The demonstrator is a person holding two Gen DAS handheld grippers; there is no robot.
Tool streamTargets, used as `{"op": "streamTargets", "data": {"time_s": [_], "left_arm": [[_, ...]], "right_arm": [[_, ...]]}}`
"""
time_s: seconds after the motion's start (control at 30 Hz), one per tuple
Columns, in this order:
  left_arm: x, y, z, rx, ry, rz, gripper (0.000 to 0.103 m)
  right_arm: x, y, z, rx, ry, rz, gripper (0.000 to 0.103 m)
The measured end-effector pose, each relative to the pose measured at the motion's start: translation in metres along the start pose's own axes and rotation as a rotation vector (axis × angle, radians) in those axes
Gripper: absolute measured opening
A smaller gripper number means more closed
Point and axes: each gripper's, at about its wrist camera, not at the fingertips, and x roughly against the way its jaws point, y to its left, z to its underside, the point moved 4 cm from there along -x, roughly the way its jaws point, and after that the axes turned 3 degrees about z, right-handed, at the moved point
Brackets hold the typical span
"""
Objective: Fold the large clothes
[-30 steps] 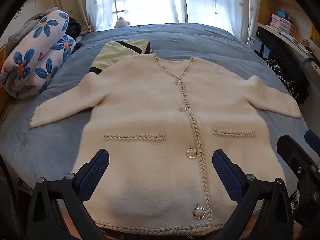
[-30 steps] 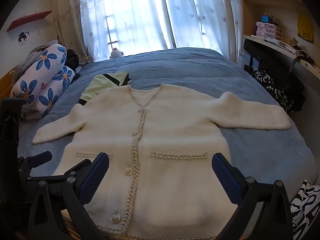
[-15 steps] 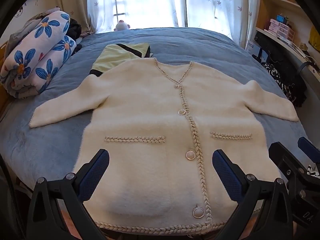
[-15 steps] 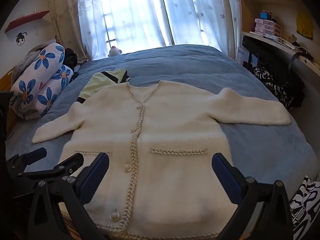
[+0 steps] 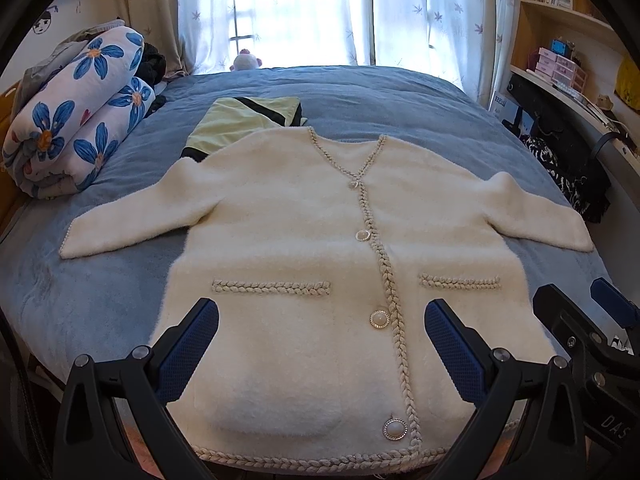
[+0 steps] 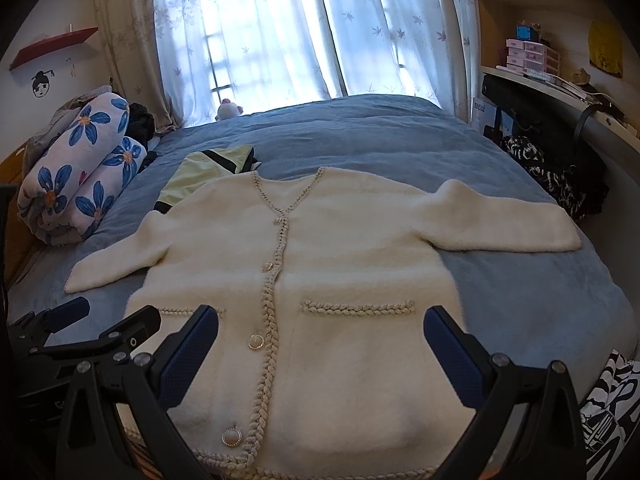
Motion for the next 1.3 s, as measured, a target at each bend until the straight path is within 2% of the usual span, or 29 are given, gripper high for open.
{"op": "streamTargets", "data": {"time_s": [0.27, 0.4, 0.9, 1.03, 1.17, 1.3], "left_arm": [[0.009, 0.007, -0.003, 0.033, -0.038, 0.032, 0.102], [0.01, 0.008, -0.005, 0.04, -0.043, 0.032, 0.102], [0.008, 0.005, -0.006, 0.029, -0.042, -0.002, 0.102], [0.007, 0.005, -0.007, 0.024, -0.039, 0.003, 0.102], [0.005, 0.006, -0.006, 0.022, -0.031, 0.01, 0.102], [0.002, 0.006, -0.006, 0.033, -0.019, 0.047, 0.102]], "right_arm": [[0.006, -0.001, -0.006, -0.038, -0.067, -0.031, 0.103], [0.01, 0.002, -0.007, -0.018, -0.108, -0.025, 0.103], [-0.001, 0.004, -0.003, -0.009, -0.003, -0.056, 0.103], [0.0, 0.004, -0.001, -0.003, -0.004, -0.065, 0.103], [0.002, 0.005, -0.001, -0.011, -0.008, -0.11, 0.103], [0.0, 0.004, -0.001, -0.018, -0.002, -0.127, 0.103]]}}
